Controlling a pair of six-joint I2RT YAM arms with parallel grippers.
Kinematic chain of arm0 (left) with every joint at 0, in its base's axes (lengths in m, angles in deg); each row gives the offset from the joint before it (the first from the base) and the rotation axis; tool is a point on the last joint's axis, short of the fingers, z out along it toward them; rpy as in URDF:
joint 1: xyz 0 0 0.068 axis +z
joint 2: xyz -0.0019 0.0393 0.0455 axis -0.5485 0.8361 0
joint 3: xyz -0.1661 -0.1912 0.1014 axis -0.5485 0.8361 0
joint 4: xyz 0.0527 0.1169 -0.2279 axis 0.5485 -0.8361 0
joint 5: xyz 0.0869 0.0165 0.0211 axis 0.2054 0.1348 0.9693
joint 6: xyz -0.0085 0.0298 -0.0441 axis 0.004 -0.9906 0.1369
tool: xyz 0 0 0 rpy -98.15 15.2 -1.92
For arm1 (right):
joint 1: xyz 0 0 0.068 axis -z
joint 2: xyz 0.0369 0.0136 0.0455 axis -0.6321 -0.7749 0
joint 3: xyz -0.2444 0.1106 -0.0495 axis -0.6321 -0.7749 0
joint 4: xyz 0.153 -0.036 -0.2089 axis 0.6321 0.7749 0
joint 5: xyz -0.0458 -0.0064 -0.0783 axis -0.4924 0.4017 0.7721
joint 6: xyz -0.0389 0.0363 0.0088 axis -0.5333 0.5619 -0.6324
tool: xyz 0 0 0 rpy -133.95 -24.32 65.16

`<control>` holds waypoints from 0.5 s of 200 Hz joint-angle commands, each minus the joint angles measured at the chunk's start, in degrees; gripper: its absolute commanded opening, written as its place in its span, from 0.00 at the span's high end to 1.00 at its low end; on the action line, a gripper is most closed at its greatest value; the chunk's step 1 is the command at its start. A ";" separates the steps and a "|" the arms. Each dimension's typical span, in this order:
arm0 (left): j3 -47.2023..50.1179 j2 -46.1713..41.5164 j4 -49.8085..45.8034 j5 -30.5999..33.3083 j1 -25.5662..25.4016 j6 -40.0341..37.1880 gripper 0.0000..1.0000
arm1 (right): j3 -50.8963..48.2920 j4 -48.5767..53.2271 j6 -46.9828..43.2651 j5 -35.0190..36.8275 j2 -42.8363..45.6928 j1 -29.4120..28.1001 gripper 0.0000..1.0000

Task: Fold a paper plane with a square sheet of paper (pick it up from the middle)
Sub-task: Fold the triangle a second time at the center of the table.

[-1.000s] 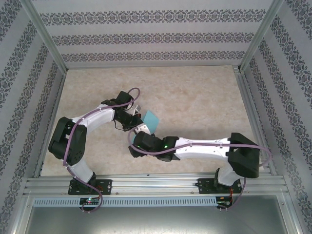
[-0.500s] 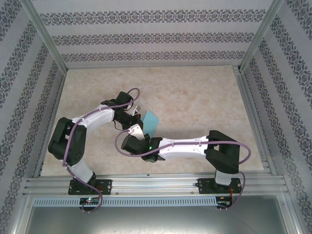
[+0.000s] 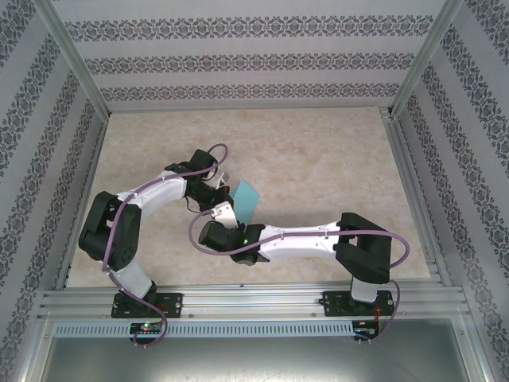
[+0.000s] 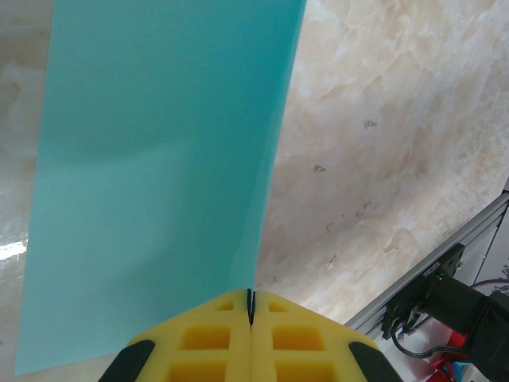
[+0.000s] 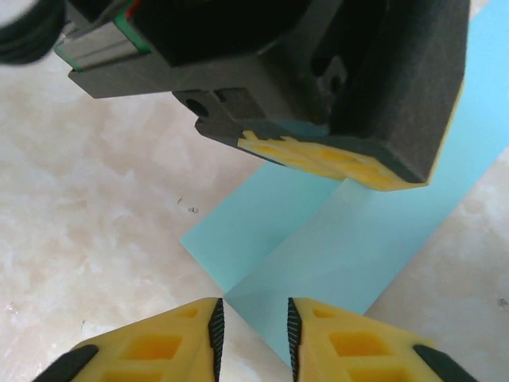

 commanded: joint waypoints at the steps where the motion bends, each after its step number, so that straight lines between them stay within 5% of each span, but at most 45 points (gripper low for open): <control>1: 0.21 -1.70 -0.94 0.49 -0.40 0.48 0.98 | -0.99 0.25 0.91 -0.10 2.58 0.54 0.78; 47: -0.22 -1.80 -1.57 0.75 -0.40 0.44 0.97 | -2.25 -0.64 0.34 -2.23 4.10 1.55 0.92; 79: -0.47 -1.82 -1.84 0.83 -0.40 0.21 0.96 | -4.40 -2.87 0.08 -4.15 5.69 2.32 0.93; 100: -0.86 -2.02 -2.00 1.02 -0.44 0.47 0.83 | -5.70 -5.21 -0.47 -6.52 6.11 2.98 0.95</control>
